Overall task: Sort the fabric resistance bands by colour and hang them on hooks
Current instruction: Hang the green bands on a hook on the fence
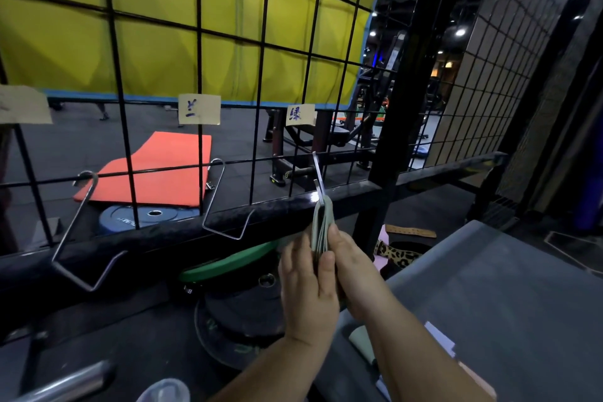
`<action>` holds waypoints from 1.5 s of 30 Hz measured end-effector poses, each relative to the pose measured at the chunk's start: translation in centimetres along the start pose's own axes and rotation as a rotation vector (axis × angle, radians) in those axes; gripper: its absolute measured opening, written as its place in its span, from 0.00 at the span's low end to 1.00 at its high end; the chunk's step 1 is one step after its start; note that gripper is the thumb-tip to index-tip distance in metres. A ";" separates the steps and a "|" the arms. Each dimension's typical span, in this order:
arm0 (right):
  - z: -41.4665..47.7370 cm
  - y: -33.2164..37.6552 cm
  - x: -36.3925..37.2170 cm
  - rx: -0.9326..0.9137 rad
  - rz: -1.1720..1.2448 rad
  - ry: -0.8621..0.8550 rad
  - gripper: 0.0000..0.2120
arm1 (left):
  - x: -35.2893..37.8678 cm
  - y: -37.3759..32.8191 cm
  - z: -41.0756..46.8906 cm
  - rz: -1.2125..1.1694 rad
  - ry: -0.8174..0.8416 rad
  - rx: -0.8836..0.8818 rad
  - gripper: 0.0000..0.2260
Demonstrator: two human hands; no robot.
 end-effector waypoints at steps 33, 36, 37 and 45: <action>-2.0 -6.8 1.7 -0.148 -0.007 0.026 0.17 | -1.4 3.8 -2.4 0.333 0.122 0.025 0.30; -2.1 -7.0 1.7 -0.195 -0.024 0.001 0.16 | -1.3 3.6 -2.8 0.371 0.152 0.040 0.35; -2.0 -7.0 1.6 -0.210 -0.045 -0.004 0.16 | -1.3 3.7 -3.0 0.384 0.164 0.040 0.35; -1.7 -8.1 1.5 -0.218 -0.217 -0.030 0.12 | -1.9 5.7 -3.8 0.473 0.164 -0.106 0.29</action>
Point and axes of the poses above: each hand's wrist, its own z-axis towards the middle knuckle, its own x-axis out of the palm, y = z × x, the point moved 5 cm from there along z, towards the middle knuckle, and after that the axes turned 5 degrees about -z, right-handed, at the moved point
